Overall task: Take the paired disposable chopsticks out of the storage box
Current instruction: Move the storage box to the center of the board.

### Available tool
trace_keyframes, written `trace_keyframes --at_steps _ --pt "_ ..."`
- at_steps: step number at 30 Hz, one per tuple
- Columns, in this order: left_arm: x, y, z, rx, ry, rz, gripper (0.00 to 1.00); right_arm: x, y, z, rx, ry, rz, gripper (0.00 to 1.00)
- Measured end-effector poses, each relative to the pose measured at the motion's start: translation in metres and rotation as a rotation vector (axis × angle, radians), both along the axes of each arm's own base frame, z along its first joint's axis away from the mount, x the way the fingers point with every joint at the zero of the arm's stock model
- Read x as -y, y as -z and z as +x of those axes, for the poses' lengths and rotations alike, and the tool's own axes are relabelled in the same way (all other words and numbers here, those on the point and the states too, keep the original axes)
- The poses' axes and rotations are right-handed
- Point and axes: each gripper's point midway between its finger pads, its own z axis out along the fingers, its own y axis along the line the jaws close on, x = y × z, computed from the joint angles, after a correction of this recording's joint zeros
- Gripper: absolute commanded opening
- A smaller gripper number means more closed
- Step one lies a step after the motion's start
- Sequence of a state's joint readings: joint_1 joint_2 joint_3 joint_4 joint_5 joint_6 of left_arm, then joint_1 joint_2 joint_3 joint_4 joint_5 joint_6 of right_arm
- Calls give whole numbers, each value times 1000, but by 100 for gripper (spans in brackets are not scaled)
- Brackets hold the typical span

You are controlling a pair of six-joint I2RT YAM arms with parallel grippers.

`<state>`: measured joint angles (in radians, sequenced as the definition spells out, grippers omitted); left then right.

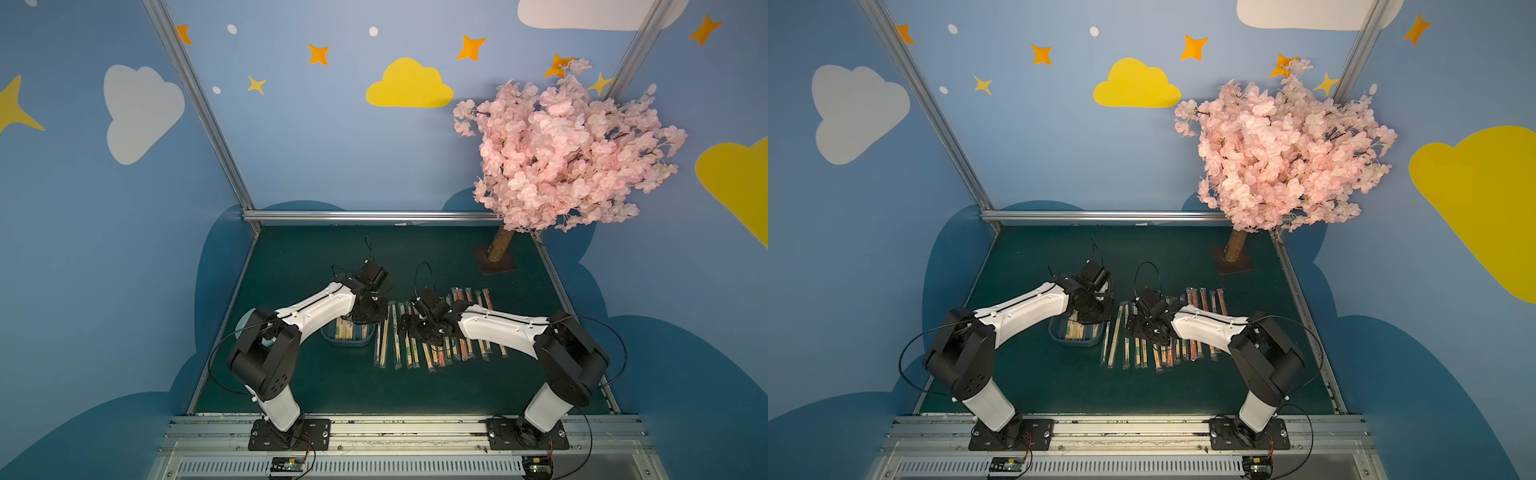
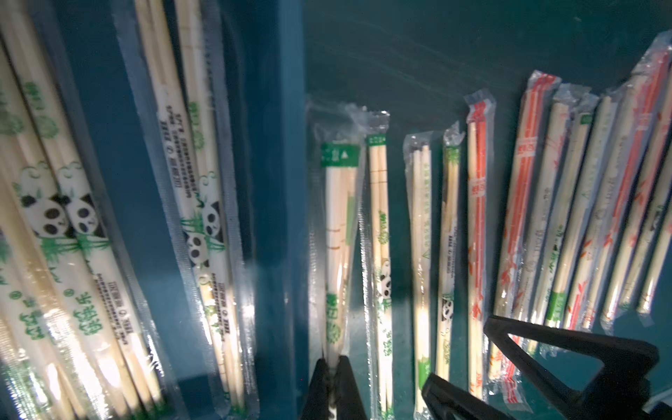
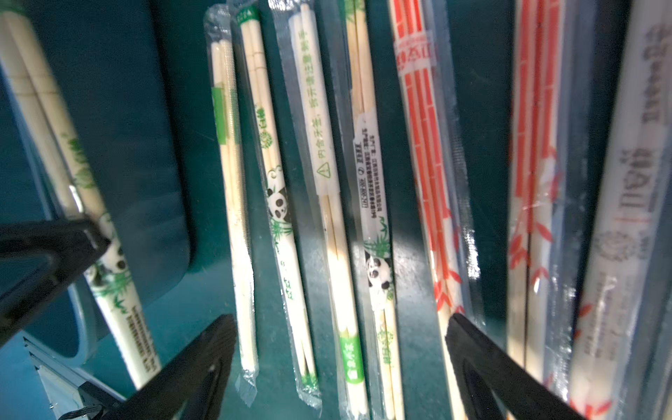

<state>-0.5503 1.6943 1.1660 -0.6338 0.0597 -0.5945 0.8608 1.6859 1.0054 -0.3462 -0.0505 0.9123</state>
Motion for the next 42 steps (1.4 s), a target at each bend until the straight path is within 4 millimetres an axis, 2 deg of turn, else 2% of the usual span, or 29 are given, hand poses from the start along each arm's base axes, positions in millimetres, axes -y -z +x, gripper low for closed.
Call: trace_keyframes --at_steps 7,10,15,20,23,26,27,32,37,40,42 --pt "-42 6 14 -7 -94 23 6 0 0 0 0 -2 0 94" --pt "-50 2 17 4 -99 17 6 -1 -2 0 3 -5 4 93" --pt "-31 2 7 5 -39 -23 6 -6 -5 1 9 -12 12 94" --pt "-8 12 -8 -18 32 -30 7 -9 -9 3 17 -15 20 94" --pt "-2 22 -12 -39 51 -24 10 -9 -10 3 19 -17 19 94" --pt "-2 33 -13 -64 53 -11 17 -9 -10 2 19 -20 18 94" --pt "-2 36 -14 -73 54 -6 22 -9 -10 2 19 -21 18 94" --pt "-3 41 -15 -88 53 3 37 -11 -11 2 20 -25 19 94" --pt "-2 26 -9 -64 53 -4 44 -12 -11 1 20 -28 20 94" --pt "-6 1 3 -5 38 -23 49 -13 -13 0 23 -32 22 94" --pt "-18 -22 18 55 3 -34 56 -14 -16 1 27 -33 27 94"
